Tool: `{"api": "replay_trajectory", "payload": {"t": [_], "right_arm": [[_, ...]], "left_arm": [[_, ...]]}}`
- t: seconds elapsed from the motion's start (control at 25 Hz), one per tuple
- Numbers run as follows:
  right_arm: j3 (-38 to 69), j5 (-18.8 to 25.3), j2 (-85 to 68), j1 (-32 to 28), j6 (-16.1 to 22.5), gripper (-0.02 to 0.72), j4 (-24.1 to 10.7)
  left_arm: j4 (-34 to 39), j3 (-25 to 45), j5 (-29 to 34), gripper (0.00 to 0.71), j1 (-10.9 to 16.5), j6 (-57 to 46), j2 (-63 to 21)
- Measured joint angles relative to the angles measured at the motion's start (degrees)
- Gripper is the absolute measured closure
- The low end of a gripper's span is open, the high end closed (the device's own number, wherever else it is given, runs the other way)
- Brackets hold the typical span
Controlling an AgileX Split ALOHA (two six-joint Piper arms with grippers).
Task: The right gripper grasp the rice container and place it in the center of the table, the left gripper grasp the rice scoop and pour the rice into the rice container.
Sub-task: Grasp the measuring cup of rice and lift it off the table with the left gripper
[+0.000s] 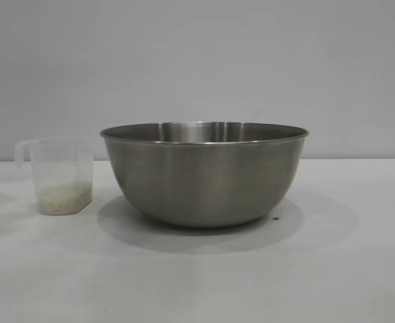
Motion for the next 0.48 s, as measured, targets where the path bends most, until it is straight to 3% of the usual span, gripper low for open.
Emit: {"api": "replay_trajectory", "payload": {"t": [0.2, 0.48], "right_arm": [[0.0, 0.0, 0.0, 0.0, 0.0, 0.226, 0.0], [0.0, 0.0, 0.0, 0.0, 0.0, 0.226, 0.0]], "left_arm": [[2.2, 9.8, -12.4, 0.270, 0.0, 0.0, -6.2], [1.1, 22.2, -36.7, 0.270, 0.0, 0.0, -13.1]]}}
